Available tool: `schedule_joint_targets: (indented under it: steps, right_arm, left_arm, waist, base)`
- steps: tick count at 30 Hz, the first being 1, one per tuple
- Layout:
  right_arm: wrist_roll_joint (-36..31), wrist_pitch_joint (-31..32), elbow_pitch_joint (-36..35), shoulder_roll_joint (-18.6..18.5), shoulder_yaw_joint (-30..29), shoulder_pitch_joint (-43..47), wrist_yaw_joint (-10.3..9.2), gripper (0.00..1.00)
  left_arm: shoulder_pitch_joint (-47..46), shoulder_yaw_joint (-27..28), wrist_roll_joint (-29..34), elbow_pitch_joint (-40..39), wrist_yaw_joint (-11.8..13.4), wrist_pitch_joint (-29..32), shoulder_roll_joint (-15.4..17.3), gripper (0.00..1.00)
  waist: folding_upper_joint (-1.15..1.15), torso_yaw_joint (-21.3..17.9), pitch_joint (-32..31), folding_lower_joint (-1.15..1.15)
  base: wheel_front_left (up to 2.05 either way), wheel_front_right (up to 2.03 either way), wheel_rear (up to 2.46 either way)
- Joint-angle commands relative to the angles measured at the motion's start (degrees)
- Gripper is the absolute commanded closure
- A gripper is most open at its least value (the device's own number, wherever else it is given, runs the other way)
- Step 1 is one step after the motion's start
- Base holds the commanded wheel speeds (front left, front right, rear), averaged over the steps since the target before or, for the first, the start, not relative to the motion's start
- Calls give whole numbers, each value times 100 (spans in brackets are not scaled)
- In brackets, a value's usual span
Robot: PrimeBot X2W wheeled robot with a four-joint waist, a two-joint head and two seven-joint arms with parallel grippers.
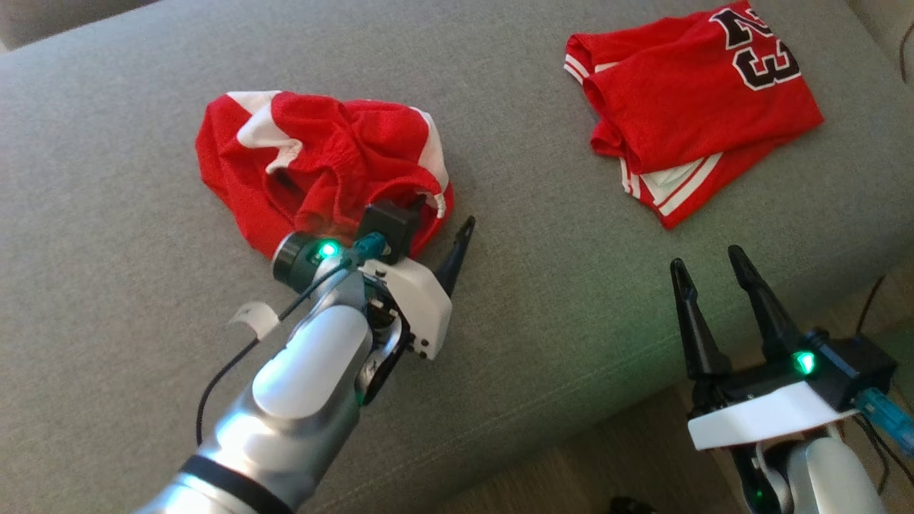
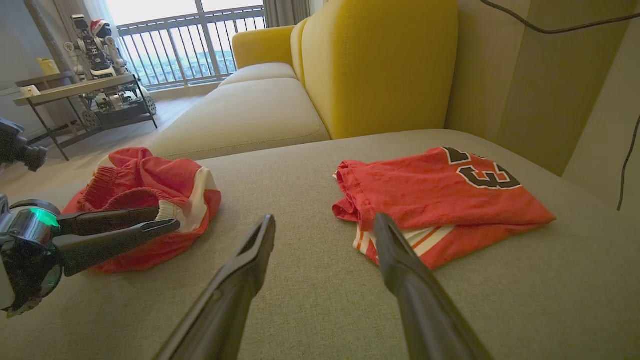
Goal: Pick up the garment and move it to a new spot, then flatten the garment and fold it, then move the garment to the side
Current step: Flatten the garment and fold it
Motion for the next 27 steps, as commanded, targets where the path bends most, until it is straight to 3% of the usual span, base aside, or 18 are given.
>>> schedule_joint_targets:
  steps: [1, 4, 5, 6, 7, 8, 9, 10, 16, 20, 27]
  right_arm:
    - [55, -54, -213, -47, 121, -167, -2, 0]
    - [83, -54, -233, -47, 77, -172, -2, 0]
    - [92, -54, -238, -47, 61, -173, -2, 0]
    - [98, -54, -242, -47, 49, -173, -2, 0]
    - [100, -54, -243, -47, 44, -173, -2, 0]
    - [108, -54, -244, -47, 45, -177, -2, 0]
    - [126, -54, -250, -47, 49, -186, -2, 0]
    - [135, -54, -253, -47, 47, -193, -2, 0]
    - [163, -54, -244, -47, 8, -202, -2, 0]
    - [173, -54, -217, -47, 5, -186, -2, 0]
    - [262, -54, -184, -47, 54, -131, -2, 0]
  left_arm:
    - [-356, 112, 20, -70, 69, -81, 13, 0]
    - [-507, 25, 118, 33, 114, -150, 13, 0]
    - [-548, -7, 139, 43, 113, -178, 13, 8]
    - [-575, -32, 137, 44, 106, -198, 13, 20]
    - [-604, -75, 165, 47, 98, -216, 13, 44]
    - [-632, -121, 210, 59, 100, -226, 13, 63]
    - [-644, -137, 219, 55, 99, -253, 13, 76]
    - [-642, -145, 211, 50, 94, -270, 13, 100]
    - [-556, -191, 128, -27, 9, -230, 32, 100]
    - [-624, -179, 8, -277, -185, -162, 97, 100]
    - [-1471, 140, -184, -1075, -505, 309, 615, 100]
  waist:
    - [0, -57, 77, -1]
    - [0, -47, 124, -1]
    - [0, -37, 133, -1]
    - [0, -26, 137, -1]
    - [0, -15, 136, -1]
    - [0, -3, 131, -1]
    - [0, 7, 125, -1]
    - [0, 15, 113, -1]
    - [0, 83, -20, -1]
    - [0, 135, -195, -1]
    - [0, 101, -577, -1]
  base:
    - [0, 0, 0]
    - [0, 0, 0]
    - [0, 0, 0]
    - [0, 0, 0]
    - [0, 0, 0]
    - [0, 0, 0]
    - [0, 0, 0]
    - [0, 0, 0]
    - [0, 0, 0]
    - [0, 0, 0]
    - [0, 0, 0]
